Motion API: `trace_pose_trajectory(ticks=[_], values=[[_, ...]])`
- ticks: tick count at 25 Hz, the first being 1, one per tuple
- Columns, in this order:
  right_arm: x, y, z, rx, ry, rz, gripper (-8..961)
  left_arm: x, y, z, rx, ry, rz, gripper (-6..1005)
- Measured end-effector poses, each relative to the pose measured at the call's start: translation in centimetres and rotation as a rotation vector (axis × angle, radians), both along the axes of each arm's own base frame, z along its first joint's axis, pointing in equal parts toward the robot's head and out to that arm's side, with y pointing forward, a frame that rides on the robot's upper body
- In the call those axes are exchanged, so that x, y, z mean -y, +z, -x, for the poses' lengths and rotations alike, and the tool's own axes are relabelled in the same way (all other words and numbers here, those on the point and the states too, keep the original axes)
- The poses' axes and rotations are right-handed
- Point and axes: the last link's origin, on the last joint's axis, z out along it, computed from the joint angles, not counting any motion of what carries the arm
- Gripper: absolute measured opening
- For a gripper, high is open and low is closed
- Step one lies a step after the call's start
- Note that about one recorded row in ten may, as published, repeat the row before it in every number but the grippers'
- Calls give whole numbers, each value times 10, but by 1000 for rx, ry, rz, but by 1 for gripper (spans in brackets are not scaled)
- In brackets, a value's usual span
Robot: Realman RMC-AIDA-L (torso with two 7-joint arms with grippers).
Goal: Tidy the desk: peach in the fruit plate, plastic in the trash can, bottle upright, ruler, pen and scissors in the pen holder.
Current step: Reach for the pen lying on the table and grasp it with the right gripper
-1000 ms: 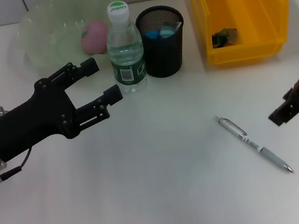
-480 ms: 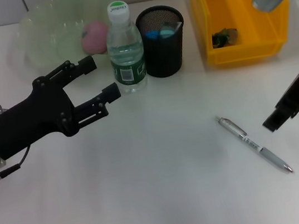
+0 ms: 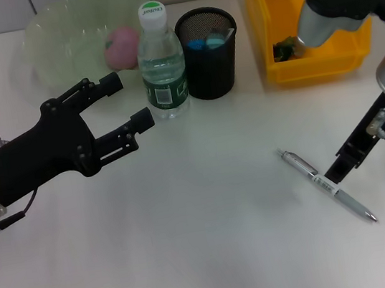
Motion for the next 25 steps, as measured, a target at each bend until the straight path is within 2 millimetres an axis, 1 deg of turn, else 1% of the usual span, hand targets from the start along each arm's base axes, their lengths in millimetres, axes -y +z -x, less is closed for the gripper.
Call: trace_pose_trajectory(ticks=[14, 25], values=[[-9, -23, -3, -2, 41, -17, 549, 1, -2, 0, 0, -1, 6, 804], [-13, -31, -4, -10, 33, -12, 547, 2, -1, 0, -1, 1, 6, 804]])
